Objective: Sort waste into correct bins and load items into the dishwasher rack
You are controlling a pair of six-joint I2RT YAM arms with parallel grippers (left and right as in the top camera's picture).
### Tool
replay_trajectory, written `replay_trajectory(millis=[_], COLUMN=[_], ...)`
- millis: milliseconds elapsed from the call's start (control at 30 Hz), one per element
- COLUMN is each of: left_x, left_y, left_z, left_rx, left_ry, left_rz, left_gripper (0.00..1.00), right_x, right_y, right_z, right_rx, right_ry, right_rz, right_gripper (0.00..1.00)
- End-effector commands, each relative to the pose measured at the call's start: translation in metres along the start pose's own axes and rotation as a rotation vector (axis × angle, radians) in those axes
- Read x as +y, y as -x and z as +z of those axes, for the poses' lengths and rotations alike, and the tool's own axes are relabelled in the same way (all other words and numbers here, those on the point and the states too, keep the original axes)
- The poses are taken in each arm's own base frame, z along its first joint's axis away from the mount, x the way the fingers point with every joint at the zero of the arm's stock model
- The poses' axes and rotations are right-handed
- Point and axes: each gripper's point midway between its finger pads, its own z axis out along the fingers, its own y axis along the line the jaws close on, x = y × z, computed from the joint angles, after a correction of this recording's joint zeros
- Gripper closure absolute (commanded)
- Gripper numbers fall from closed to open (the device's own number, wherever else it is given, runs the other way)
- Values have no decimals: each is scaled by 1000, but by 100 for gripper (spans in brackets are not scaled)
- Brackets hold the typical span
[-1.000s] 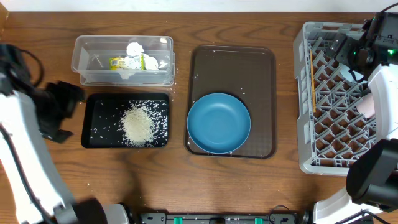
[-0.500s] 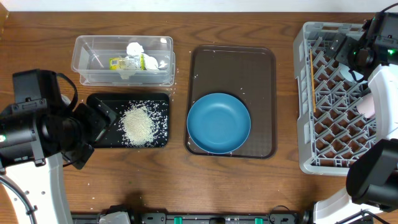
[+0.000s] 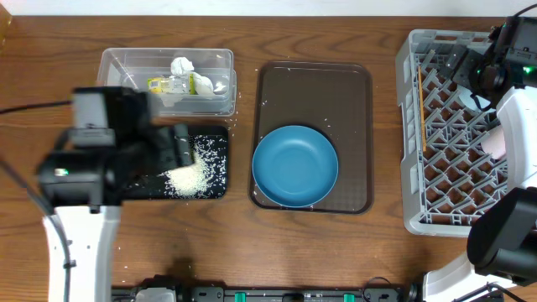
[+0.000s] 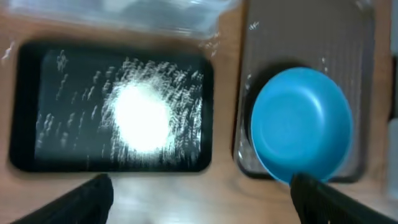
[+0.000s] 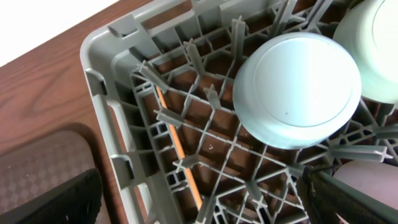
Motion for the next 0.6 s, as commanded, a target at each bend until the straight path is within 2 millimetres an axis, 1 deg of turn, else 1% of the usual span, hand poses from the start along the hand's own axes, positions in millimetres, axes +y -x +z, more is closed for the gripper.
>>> replay_trajectory(millis=[0,33,100,200,400,567], left_x=[-4,-2,2,6,13,16], left_y=[-20,-25,-31,-42,-58,-61], left_z=[17,27,39,53,71,75], left_rx=[-30,-61,-105,-226,-446,-589], left_ry=[-20,-22,-24,-26,-25,-20], left_rz=[207,224,238,298,349,370], left_gripper=[7,7,8,8,7,7], right_x=[-3,-3,-3,-3,-3,-3], right_y=[5,5,5,5,5,5], right_z=[-7,-7,-7,-7,-7,-7], right_rx=[-19,-19,-19,-19,-19,-19], right_ry=[-5,-5,-5,-5,-5,-5], right_rz=[10,10,10,10,10,10], right_gripper=[1,1,1,1,1,1])
